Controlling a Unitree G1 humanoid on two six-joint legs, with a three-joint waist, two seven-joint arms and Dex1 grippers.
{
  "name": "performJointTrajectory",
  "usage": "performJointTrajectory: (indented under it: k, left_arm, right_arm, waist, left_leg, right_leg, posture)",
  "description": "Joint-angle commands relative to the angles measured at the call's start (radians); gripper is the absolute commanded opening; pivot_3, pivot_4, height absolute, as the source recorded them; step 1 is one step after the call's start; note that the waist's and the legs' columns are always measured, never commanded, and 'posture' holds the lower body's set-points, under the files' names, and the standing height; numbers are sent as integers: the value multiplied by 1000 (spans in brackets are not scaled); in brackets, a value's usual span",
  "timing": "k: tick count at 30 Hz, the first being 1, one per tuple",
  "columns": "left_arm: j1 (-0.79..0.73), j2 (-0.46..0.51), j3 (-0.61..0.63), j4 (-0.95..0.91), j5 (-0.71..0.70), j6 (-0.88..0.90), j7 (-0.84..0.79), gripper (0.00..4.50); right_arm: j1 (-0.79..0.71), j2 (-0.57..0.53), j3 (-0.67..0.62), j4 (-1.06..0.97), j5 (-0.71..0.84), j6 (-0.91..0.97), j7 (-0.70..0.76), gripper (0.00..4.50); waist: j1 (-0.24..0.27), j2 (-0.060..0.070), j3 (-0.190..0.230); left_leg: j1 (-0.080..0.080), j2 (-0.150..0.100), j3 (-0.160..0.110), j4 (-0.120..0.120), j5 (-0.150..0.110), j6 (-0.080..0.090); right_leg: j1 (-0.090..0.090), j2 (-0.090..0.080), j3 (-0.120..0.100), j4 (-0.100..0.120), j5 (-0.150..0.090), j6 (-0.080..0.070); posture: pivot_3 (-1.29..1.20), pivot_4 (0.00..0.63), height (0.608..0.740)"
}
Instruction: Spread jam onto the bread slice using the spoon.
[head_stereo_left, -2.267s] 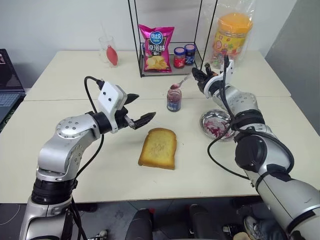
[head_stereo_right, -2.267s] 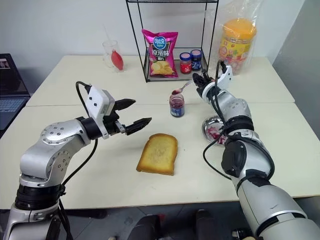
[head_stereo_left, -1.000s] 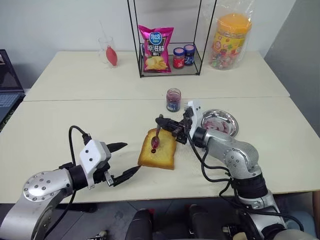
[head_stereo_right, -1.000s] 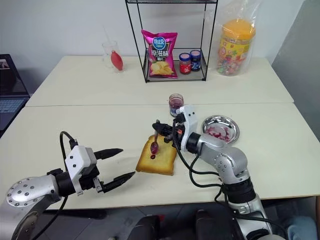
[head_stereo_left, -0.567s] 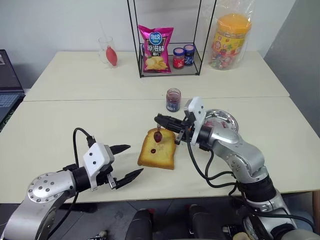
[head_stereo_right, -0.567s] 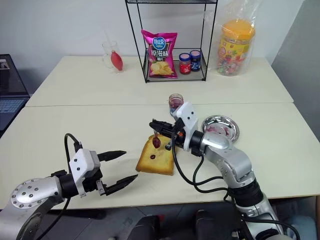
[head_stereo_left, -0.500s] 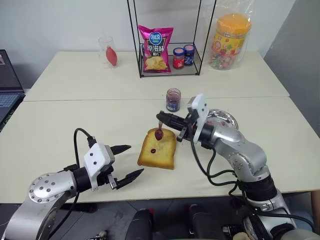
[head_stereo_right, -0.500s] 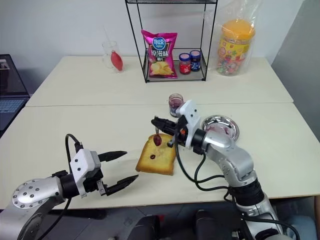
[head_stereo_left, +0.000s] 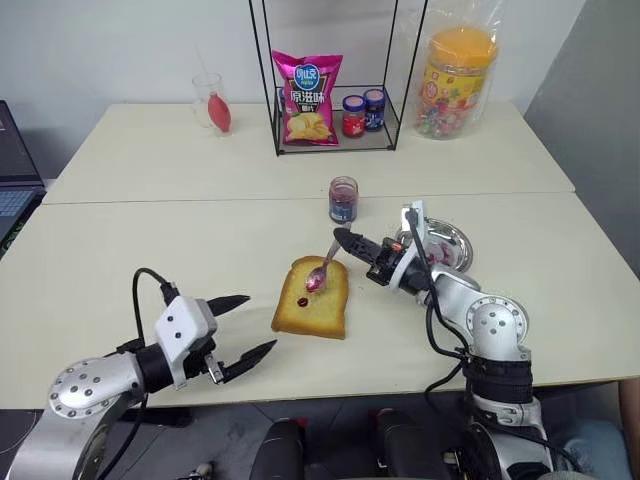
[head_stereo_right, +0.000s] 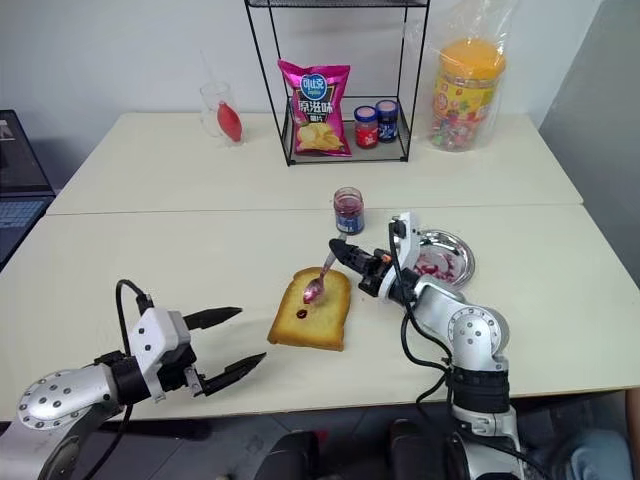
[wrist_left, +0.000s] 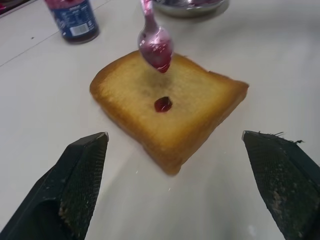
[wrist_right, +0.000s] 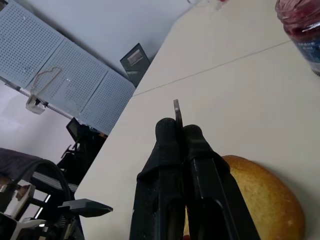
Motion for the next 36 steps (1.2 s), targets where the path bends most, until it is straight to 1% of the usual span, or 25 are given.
performJointTrajectory:
  k: [1, 4, 8, 14, 18, 21, 23, 27, 32, 36]
  left_arm:
    - [-11, 8, 28, -6, 1, -24, 3, 4500]
    - [-31, 13, 16, -17, -2, -14, 6, 4500]
    - [-48, 17, -3, -43, -8, 7, 7, 4500]
    - [-75, 19, -21, -49, -7, 26, 12, 4500]
    - [-97, 17, -35, -58, -5, 40, 19, 4500]
    - [-117, 19, -50, -51, 6, 38, 22, 4500]
    - [-127, 19, -56, -50, 6, 43, 25, 4500]
    - [-144, 17, -67, -44, 9, 48, 27, 4500]
    - [-154, 16, -78, -45, 13, 49, 29, 4500]
    - [-135, 23, -71, -58, 7, 48, 17, 4500]
  right_arm:
    - [1, 31, 6, 2, 26, -3, -12, 21]
    - [-3, 62, 15, 37, 19, -13, -20, 21]
    - [-5, 71, 31, 98, -25, -45, -7, 21]
    - [5, 54, 68, 129, -74, -66, 14, 21]
    - [13, 9, 67, 133, -102, -72, 34, 21]
    - [-9, -42, 8, 151, -89, -66, 31, 21]
    - [-23, -59, -10, 159, -85, -69, 30, 21]
    - [-62, -62, -37, 172, -78, -79, 24, 21]
    - [-119, -29, -74, 154, -39, -69, -4, 21]
    - [-108, -25, -67, 56, 66, 48, -10, 21]
  waist:
    - [0, 0, 0]
    - [0, 0, 0]
    - [0, 0, 0]
    - [0, 0, 0]
    - [0, 0, 0]
    - [2, 0, 0]
    - [2, 0, 0]
    - [2, 0, 0]
    - [0, 0, 0]
    - [1, 0, 0]
  left_leg:
    - [0, 0, 0, 0, 0, 0]
    - [0, 0, 0, 0, 0, 0]
    - [0, 0, 0, 0, 0, 0]
    - [0, 0, 0, -1, 0, 0]
    - [0, 1, 0, -1, 0, 0]
    - [0, 0, 0, -1, 0, 0]
    - [0, 0, 0, 0, 0, 0]
    - [0, 1, 0, 0, 0, 0]
    - [0, 1, 0, -1, 0, 0]
    - [0, 1, 0, -3, 0, 0]
  right_leg:
    - [0, 0, 0, 0, 0, 0]
    - [0, 0, 0, 0, 0, 0]
    - [0, 1, 0, 0, 0, 0]
    - [-1, 1, 0, 0, 0, 0]
    - [-1, 1, 0, 0, 0, 0]
    - [-1, 1, 0, 0, 0, 0]
    - [0, 1, 1, 0, 0, 0]
    - [-1, 2, 1, 0, 0, 0]
    - [-1, 2, 1, 1, 2, 3]
    - [-2, 2, 1, 0, 2, 3]
  posture:
    - [0, 150, 740]
    - [0, 150, 740]
    - [0, 150, 740]
    - [0, 150, 740]
    - [0, 150, 740]
    - [0, 150, 740]
    - [0, 150, 740]
    - [0, 150, 740]
    - [0, 150, 740]
    - [0, 150, 740]
